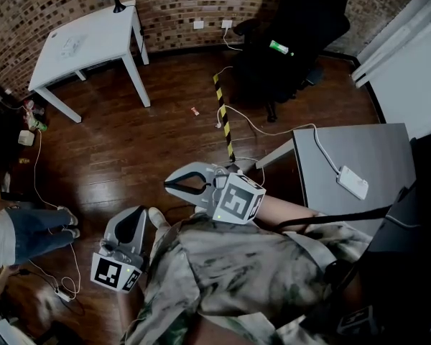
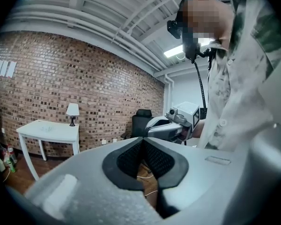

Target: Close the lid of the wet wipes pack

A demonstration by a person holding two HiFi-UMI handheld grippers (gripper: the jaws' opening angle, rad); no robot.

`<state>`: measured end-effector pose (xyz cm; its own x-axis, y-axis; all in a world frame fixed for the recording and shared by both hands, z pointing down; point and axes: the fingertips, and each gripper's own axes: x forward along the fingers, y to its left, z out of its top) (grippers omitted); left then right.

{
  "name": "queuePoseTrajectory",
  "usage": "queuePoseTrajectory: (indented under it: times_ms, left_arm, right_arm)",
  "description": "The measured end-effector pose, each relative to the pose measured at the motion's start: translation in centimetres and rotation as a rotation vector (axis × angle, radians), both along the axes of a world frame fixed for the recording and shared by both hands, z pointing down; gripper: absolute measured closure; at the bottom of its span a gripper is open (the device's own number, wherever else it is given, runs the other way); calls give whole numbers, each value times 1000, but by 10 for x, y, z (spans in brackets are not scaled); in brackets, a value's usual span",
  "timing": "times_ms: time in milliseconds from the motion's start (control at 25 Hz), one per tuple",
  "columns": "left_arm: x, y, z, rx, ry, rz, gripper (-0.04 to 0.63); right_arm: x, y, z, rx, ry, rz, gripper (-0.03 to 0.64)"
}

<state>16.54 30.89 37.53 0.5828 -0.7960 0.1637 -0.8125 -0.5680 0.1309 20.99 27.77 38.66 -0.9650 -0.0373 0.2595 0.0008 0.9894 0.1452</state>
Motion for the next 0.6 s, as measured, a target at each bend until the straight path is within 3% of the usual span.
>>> queuePoseTrajectory:
  times_ms: [600]
  left_arm:
    - [10,4,-2,8,-3,-7,594]
  right_arm:
    - [11,7,2,12,1,-9,615]
